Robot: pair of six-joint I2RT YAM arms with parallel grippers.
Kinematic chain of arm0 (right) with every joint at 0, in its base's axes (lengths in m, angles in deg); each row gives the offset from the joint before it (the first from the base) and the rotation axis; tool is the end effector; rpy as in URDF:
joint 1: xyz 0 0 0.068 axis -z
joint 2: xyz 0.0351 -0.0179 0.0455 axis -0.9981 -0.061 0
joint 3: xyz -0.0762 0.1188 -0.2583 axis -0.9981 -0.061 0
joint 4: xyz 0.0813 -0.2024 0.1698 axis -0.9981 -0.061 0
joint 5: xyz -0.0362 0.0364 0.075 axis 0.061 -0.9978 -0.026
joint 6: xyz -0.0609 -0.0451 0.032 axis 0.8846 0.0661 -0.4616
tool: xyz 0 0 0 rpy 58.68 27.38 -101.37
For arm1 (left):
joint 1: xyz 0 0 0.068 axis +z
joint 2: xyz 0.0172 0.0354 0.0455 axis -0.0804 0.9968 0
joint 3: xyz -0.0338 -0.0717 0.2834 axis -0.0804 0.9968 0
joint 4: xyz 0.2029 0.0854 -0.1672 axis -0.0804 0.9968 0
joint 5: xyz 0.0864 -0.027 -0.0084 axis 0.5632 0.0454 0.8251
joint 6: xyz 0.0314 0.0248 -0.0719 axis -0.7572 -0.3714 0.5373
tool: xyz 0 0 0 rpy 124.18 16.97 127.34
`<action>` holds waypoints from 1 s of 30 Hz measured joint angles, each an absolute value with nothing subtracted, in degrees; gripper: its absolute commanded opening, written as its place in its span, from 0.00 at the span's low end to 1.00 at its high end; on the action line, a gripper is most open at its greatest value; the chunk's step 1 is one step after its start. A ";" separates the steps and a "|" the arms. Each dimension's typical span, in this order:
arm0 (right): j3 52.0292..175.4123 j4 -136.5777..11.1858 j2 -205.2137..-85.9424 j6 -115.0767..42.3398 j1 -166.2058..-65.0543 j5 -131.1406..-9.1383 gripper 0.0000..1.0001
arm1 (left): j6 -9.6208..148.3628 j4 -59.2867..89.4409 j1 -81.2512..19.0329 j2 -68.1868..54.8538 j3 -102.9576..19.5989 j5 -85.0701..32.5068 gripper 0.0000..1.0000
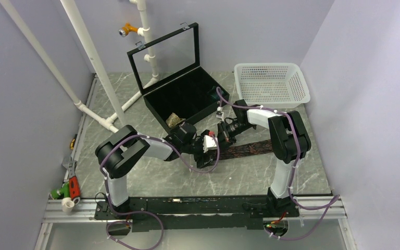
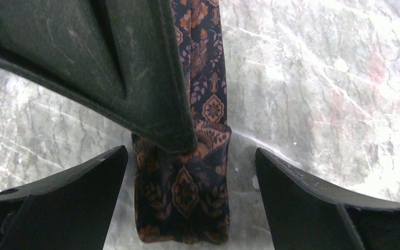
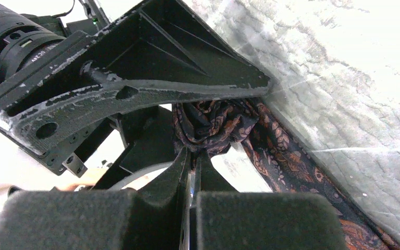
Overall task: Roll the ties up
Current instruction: Place the tie at the center of the board.
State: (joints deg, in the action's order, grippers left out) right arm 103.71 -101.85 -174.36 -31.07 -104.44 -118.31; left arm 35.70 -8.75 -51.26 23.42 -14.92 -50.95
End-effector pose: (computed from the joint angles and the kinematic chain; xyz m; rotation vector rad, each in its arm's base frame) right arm 0.3224 0.1666 0.1300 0.4623 -2.6768 -1.4413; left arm 0.2392 -0.3099 0.1176 1.4974 1.5905 -0.8665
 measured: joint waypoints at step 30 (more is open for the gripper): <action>105.85 -102.83 -178.89 -28.30 -103.41 -116.96 0.00 | 32.51 -12.34 -51.18 23.88 -13.34 -54.14 0.70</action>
